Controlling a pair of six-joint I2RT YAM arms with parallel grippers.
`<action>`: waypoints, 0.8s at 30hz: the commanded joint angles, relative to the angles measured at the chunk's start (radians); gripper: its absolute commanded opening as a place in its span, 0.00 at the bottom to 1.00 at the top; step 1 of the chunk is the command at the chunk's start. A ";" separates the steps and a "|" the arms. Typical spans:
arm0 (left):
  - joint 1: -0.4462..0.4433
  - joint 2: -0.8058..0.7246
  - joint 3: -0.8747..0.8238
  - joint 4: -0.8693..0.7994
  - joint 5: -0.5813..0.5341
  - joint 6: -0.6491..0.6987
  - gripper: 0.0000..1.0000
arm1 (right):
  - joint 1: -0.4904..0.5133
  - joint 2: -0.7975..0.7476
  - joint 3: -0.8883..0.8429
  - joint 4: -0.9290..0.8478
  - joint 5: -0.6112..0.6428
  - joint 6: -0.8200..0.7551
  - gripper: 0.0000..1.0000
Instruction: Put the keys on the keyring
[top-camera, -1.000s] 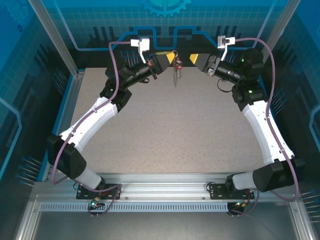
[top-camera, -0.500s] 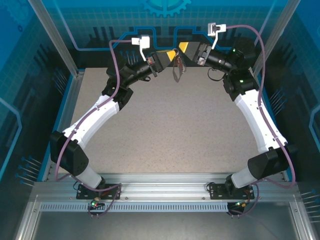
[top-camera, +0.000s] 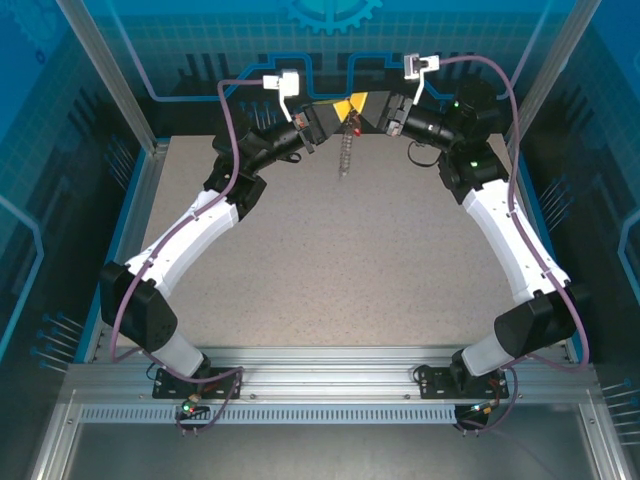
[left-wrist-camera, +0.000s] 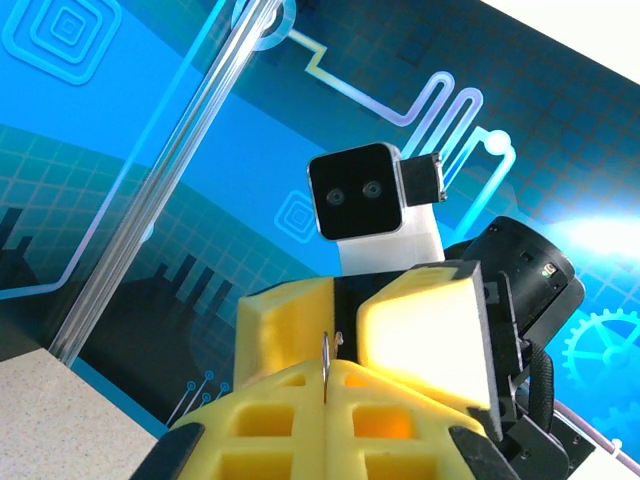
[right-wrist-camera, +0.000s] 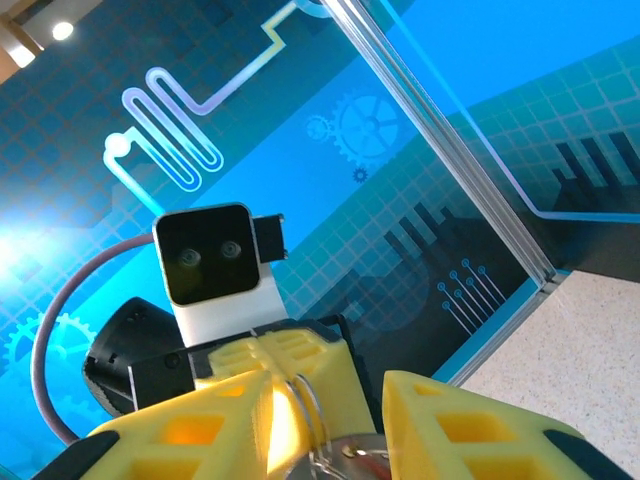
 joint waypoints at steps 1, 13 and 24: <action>0.008 0.001 0.045 0.058 0.005 -0.003 0.00 | 0.012 -0.034 -0.019 0.007 0.000 0.003 0.34; 0.010 0.009 0.046 0.054 0.011 0.000 0.00 | 0.009 -0.036 -0.011 -0.012 0.004 -0.014 0.17; 0.026 -0.001 0.035 0.028 0.009 0.008 0.03 | -0.039 -0.036 0.028 -0.072 -0.021 -0.061 0.00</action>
